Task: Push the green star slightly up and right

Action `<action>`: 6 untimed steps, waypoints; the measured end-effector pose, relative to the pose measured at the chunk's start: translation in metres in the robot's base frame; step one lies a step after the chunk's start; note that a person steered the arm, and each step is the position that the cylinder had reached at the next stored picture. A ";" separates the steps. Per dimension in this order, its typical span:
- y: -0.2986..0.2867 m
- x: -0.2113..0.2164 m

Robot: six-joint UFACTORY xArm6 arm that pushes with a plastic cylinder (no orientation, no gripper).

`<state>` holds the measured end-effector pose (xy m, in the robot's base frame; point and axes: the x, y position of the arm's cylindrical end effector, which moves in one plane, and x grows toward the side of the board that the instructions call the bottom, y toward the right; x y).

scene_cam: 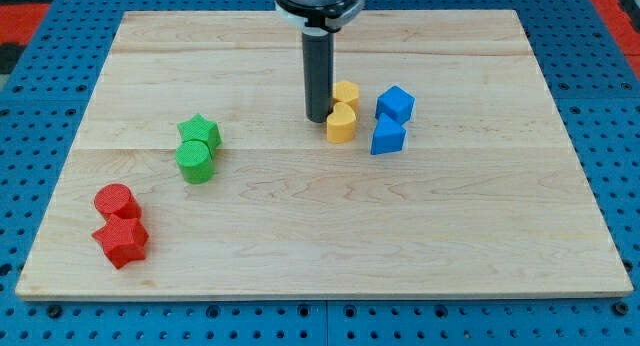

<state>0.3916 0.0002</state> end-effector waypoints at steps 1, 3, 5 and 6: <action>0.001 0.000; -0.016 -0.024; -0.035 -0.073; -0.060 -0.071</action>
<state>0.3201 -0.0599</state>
